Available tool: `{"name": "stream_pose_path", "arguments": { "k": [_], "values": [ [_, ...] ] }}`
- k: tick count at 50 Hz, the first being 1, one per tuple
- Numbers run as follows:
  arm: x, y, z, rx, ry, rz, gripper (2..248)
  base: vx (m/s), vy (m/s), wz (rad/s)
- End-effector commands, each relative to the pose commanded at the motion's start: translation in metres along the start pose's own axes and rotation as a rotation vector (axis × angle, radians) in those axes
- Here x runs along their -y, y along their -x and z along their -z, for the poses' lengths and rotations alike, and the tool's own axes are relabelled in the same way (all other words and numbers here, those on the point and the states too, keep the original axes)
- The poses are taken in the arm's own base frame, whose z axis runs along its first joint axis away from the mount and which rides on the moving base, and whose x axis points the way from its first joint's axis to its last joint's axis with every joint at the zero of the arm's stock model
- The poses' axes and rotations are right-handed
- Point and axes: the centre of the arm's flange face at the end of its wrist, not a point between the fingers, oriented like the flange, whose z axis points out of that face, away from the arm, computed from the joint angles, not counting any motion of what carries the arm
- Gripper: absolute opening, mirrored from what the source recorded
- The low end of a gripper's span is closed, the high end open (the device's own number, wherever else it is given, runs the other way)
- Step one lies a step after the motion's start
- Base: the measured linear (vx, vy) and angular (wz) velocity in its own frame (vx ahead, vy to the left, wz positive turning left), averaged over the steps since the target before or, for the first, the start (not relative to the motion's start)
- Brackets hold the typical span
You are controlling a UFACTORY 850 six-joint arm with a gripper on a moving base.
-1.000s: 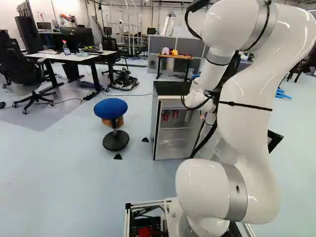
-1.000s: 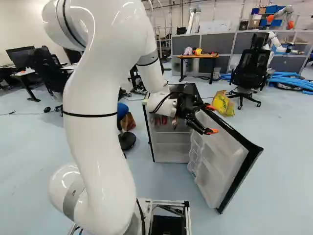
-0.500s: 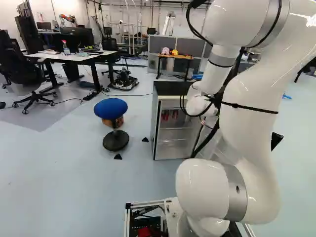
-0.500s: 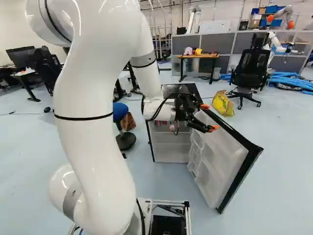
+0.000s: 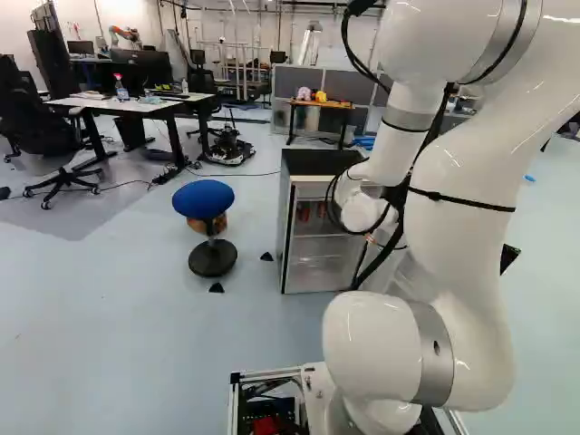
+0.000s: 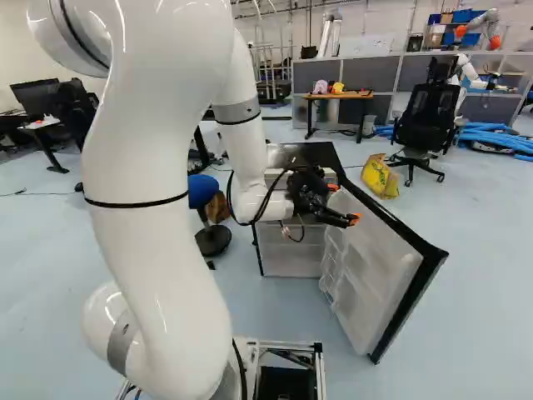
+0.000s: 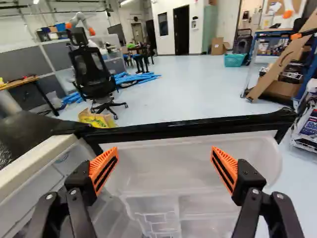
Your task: Grab a drink from the fridge
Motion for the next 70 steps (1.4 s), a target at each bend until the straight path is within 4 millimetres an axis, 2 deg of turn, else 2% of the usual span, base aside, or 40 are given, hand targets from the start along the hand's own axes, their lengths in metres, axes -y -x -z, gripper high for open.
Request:
{"name": "stream_pose_path", "arguments": {
  "k": [16, 35, 70],
  "values": [
    [-0.011, 0.018, 0.018, 0.046, -0.142, 0.096, 247, 0.0, 0.0, 0.0],
    [-0.016, 0.038, 0.028, 0.1, -0.303, 0.19, 247, 0.0, 0.0, 0.0],
    [0.009, 0.079, 0.031, 0.192, -0.641, 0.329, 247, 0.0, 0.0, 0.0]
  ]
}}
